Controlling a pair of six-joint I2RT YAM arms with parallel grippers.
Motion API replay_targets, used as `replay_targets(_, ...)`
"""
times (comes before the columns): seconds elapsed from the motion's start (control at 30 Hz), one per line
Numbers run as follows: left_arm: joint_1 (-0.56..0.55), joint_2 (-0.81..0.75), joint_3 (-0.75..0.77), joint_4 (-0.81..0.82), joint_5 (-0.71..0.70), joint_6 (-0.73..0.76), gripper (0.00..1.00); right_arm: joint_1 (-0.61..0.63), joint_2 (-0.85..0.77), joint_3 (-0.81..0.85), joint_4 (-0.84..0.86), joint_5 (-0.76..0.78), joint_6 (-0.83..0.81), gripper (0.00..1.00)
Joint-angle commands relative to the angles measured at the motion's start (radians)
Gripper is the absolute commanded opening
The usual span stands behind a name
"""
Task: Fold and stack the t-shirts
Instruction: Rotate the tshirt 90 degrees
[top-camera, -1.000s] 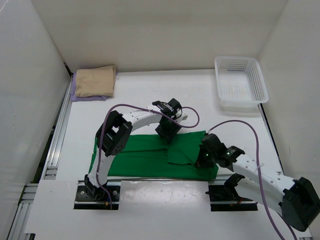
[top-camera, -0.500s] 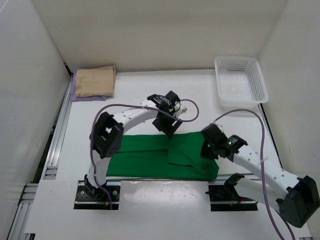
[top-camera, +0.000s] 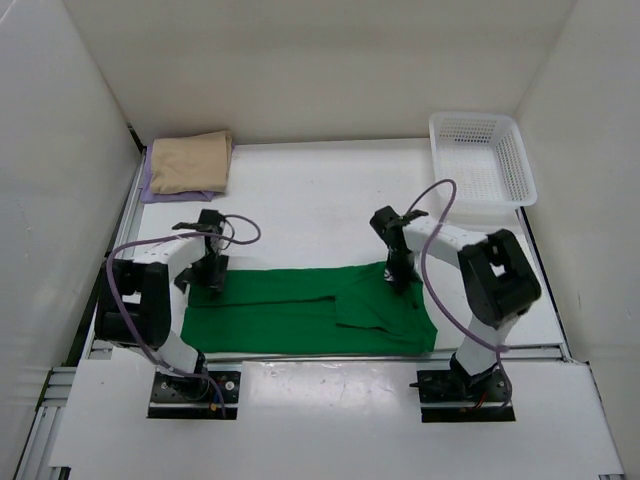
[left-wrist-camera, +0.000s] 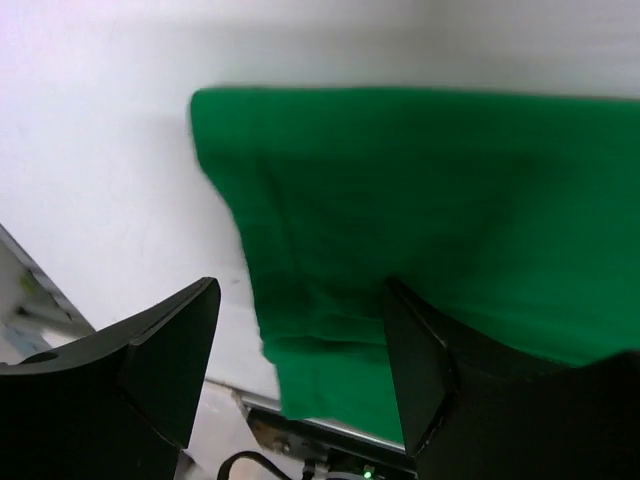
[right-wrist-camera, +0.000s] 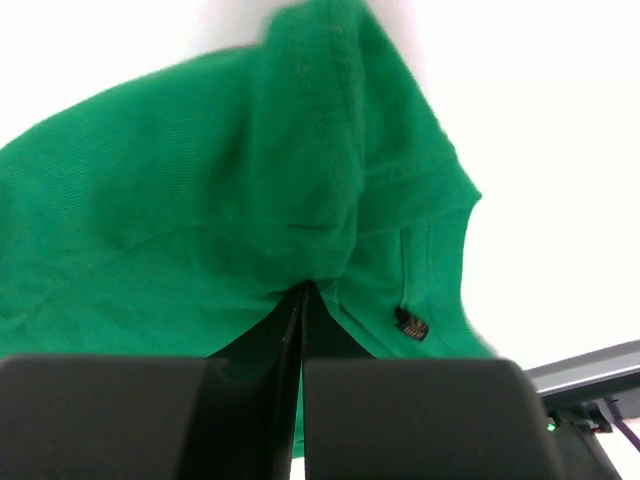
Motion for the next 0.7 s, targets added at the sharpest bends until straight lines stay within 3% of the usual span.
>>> replay_targets(0.0,0.115,-0.018,-0.027,0.074,-0.055,-0.001,0.76,-0.019,0.145,0.134,0.018,-0.025,-0.034,0.0)
replay_targets(0.17,0.259,-0.049,-0.027,0.074,0.051,-0.001,0.76,-0.071,0.395,0.479,-0.048,-0.043,-0.073,0.0)
replay_targets(0.27,0.336,-0.115,0.014,0.03,0.117,-0.001,0.81,-0.111,0.713,0.983,-0.145,-0.068,-0.095,0.0)
replay_targets(0.3,0.368,-0.129,0.037,0.014,0.131,-0.001,0.81,-0.111,0.789,1.335,-0.169,-0.068,-0.096,0.0)
replay_targets(0.37,0.41,-0.138,0.062,-0.042,0.195,-0.001,0.83,-0.12,0.892,1.547,-0.075,-0.142,-0.082,0.0)
replay_targets(0.4,0.41,-0.138,0.073,-0.058,0.204,-0.001,0.83,-0.13,0.877,1.535,0.012,-0.169,-0.064,0.03)
replay_targets(0.43,0.422,-0.138,0.083,-0.07,0.204,-0.001,0.83,-0.13,0.768,1.374,0.188,-0.169,-0.018,0.03)
replay_targets(0.5,0.422,-0.138,0.084,-0.07,0.195,-0.001,0.83,-0.13,0.646,1.209,0.296,-0.14,-0.017,0.04)
replay_targets(0.67,0.432,-0.086,0.131,-0.07,0.221,-0.001,0.83,-0.108,0.393,0.971,0.254,-0.072,-0.079,0.26)
